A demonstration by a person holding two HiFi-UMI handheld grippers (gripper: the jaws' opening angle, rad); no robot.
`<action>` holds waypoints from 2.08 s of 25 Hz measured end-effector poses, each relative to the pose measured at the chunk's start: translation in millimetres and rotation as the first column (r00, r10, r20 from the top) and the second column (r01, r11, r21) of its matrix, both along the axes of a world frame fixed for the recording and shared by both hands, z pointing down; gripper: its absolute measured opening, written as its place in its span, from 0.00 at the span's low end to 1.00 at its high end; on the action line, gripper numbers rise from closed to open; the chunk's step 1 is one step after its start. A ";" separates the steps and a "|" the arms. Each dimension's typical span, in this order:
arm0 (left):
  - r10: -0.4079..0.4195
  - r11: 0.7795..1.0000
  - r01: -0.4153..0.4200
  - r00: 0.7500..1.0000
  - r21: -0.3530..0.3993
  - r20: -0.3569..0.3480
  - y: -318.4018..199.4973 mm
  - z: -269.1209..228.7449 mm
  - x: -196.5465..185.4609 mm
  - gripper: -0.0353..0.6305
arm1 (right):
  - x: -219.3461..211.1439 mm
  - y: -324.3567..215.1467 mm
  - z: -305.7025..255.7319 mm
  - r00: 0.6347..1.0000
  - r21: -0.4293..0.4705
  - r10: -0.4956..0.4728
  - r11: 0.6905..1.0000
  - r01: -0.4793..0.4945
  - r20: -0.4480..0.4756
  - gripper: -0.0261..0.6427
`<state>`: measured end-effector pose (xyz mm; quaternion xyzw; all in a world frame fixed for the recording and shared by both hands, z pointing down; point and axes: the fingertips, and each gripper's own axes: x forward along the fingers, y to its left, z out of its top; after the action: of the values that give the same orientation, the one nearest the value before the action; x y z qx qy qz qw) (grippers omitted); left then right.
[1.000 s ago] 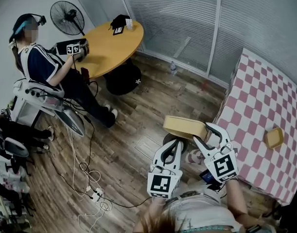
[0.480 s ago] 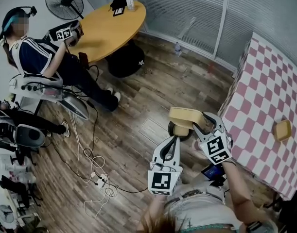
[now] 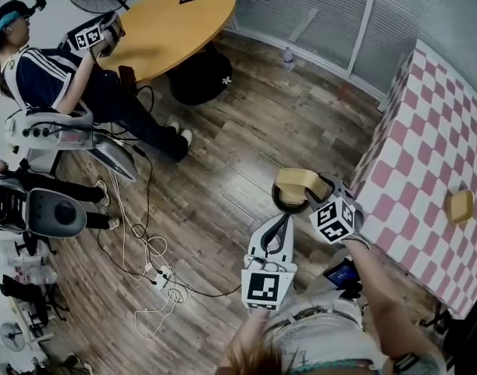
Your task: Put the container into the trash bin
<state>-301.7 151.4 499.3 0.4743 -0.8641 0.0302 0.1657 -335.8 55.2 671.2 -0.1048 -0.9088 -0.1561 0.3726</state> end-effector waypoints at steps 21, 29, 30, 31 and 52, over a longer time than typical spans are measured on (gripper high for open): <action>-0.138 0.988 0.132 0.987 -0.074 -0.078 55.3 34.8 -29.5 0.06 | -25.2 18.9 207.9 0.954 0.224 -0.038 0.969 0.108 -0.296 0.36; -0.160 0.984 0.151 0.982 -0.090 -0.103 68.5 49.0 -27.0 0.06 | -18.0 21.6 220.0 0.939 0.209 -0.102 0.962 0.178 -0.327 0.45; -0.160 0.985 0.152 0.982 -0.087 -0.102 69.0 48.5 -26.6 0.06 | -16.1 23.6 219.7 0.937 0.209 -0.114 0.959 0.190 -0.330 0.44; -0.161 0.985 0.153 0.982 -0.084 -0.100 69.4 47.6 -26.6 0.06 | -14.2 25.7 218.9 0.935 0.207 -0.124 0.957 0.201 -0.333 0.42; -0.149 0.986 0.142 0.986 -0.082 -0.078 73.2 38.0 -13.7 0.06 | 13.5 60.8 192.3 0.905 0.114 -0.235 0.950 0.292 -0.354 0.03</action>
<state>-315.4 224.5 537.3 0.4040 -0.8870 0.0309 0.2215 -322.2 115.9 863.6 -0.2210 -0.7930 -0.2594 0.5049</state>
